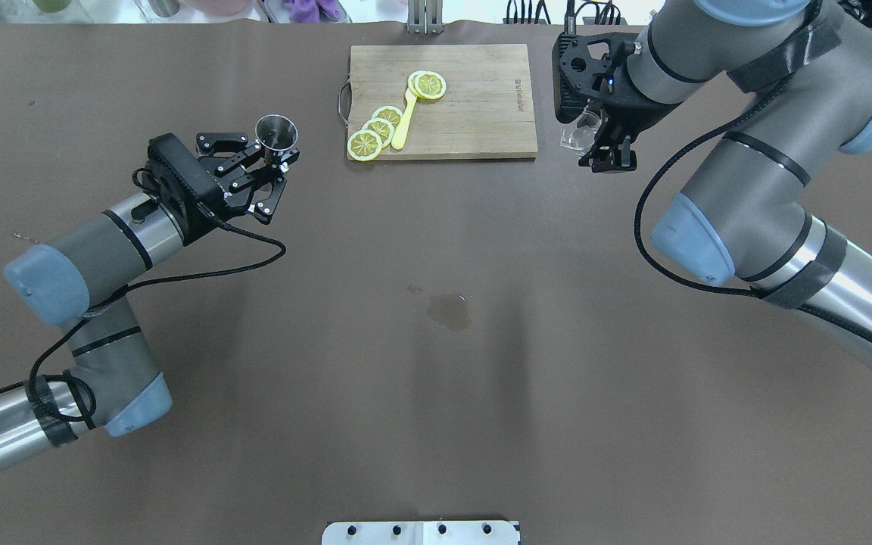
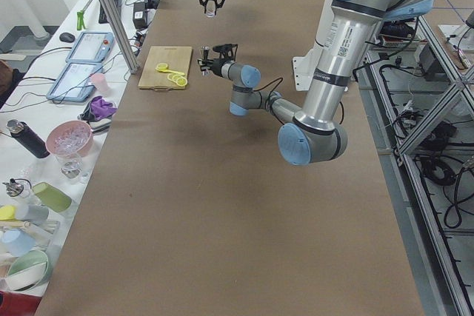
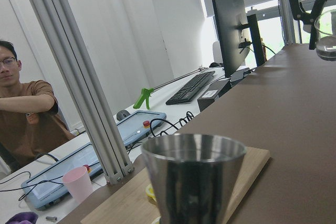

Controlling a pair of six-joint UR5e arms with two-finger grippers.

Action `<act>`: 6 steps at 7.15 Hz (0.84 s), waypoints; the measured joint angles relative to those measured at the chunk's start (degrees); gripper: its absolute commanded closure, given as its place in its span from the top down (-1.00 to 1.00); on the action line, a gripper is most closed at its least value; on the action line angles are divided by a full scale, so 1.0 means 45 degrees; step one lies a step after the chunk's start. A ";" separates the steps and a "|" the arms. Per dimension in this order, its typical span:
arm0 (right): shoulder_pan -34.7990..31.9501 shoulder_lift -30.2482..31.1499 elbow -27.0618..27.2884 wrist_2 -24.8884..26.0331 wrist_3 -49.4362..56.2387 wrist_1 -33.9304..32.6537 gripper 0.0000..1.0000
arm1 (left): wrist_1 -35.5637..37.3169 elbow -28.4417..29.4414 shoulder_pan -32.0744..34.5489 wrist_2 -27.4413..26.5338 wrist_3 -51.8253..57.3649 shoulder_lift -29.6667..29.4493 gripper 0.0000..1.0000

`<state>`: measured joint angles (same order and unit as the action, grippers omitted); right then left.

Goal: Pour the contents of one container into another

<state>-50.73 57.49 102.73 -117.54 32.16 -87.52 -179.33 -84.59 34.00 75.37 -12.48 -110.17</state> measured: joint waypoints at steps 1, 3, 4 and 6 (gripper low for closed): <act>-0.0087 0.0431 0.0001 0.0014 -0.0574 0.0761 -1.00 | -0.0032 -0.0046 -0.0001 -0.0048 -0.0001 0.0229 -1.00; -0.0268 0.1492 -0.0027 0.0016 -0.2211 0.2712 -1.00 | -0.0167 -0.0067 0.0007 -0.0065 -0.0101 0.0438 -1.00; -0.0380 0.2033 -0.0071 -0.0015 -0.3021 0.3709 -1.00 | -0.0359 -0.0232 0.0033 -0.0020 -0.0146 0.0512 -1.00; -0.0541 0.3071 -0.0126 -0.0062 -0.4942 0.5638 -1.00 | -0.0487 -0.0658 0.0043 0.0008 -0.0172 0.0757 -1.00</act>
<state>-53.16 71.31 102.16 -117.82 9.92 -62.15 -181.52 -87.55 34.20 75.41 -13.26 -106.76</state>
